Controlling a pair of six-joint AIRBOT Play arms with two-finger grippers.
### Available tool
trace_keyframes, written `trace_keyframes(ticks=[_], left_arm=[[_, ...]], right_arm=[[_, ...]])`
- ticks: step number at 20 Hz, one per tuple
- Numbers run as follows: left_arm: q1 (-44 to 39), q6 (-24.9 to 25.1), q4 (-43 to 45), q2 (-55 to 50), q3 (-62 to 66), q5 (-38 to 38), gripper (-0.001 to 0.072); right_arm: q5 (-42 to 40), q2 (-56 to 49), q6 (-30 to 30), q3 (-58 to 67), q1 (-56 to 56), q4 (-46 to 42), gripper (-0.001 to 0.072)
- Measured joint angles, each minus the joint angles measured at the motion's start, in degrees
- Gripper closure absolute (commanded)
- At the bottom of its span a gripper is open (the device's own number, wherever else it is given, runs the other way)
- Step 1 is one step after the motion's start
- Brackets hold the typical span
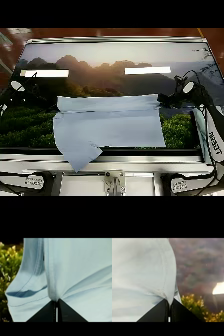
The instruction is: Fold the shirts.
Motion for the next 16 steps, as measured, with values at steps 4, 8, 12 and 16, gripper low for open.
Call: trace_keyframes(ticks=[4,8,12,16], left_arm=[[-0.07,-1.38,0.7,-0.37,0.0,-0.96,0.0639],[0.2,-2.51,1.03,-0.44,0.37,-2.1,0.0191],[2.99,-2.73,4.48,1.92,2.38,-8.37,0.019],[8.61,1.2,7.76,10.82,-3.63,-14.49,0.0182]], right_arm=[[3.76,-1.27,0.48,-0.02,-0.11,0.04,0.0558],[5.44,-1.51,0.24,0.07,-0.13,1.68,0.0139],[10.97,1.46,-2.99,1.79,-1.77,-1.4,0.0142],[20.37,7.8,-5.4,1.16,-7.93,-8.87,0.0141]])
